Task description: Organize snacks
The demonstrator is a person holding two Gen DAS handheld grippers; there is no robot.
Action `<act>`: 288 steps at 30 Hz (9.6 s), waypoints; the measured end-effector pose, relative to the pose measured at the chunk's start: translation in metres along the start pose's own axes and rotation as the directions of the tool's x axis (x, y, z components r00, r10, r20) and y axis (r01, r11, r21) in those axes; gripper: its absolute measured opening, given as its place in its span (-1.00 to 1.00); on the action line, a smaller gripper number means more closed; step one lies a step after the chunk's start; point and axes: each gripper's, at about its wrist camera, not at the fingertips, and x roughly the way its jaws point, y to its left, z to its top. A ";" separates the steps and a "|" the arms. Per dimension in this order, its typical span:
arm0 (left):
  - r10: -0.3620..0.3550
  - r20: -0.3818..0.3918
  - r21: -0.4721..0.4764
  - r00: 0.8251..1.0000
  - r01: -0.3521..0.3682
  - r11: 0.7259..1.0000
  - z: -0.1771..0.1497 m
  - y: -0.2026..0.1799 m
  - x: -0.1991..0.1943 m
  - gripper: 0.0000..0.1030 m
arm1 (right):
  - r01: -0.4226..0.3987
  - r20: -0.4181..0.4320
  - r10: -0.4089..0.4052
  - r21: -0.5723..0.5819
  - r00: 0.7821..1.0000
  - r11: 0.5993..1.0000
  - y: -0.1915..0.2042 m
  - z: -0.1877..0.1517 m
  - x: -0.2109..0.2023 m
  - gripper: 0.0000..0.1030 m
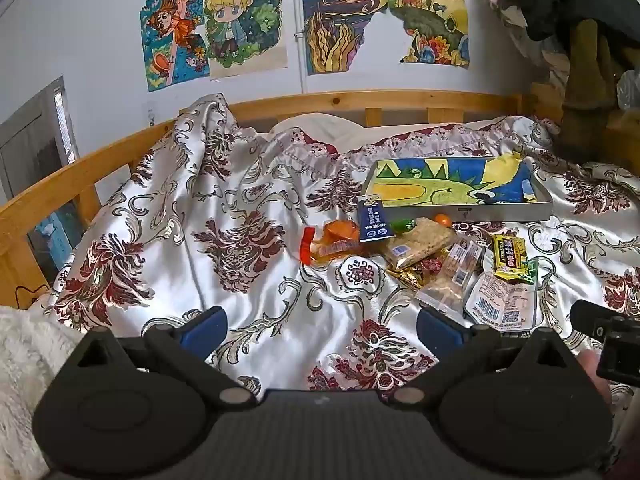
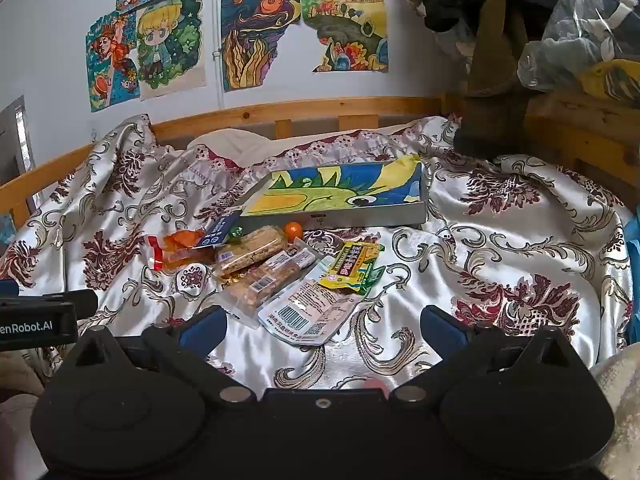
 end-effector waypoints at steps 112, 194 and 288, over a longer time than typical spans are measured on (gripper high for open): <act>-0.042 -0.142 -0.012 0.989 0.041 0.999 0.011 -0.005 0.030 0.99 | -0.016 -0.137 0.024 0.063 0.990 0.998 -0.010 0.014 0.025 0.99; -0.514 -0.390 0.081 0.764 0.585 0.807 0.082 -0.098 0.192 -0.25 | -0.066 -0.312 0.100 0.115 0.945 0.991 -0.072 0.084 0.220 0.01; -0.201 0.068 -0.051 0.977 0.205 0.977 0.153 -0.076 0.193 0.99 | 0.032 0.232 -0.045 0.059 0.972 0.998 -0.076 0.136 0.164 0.99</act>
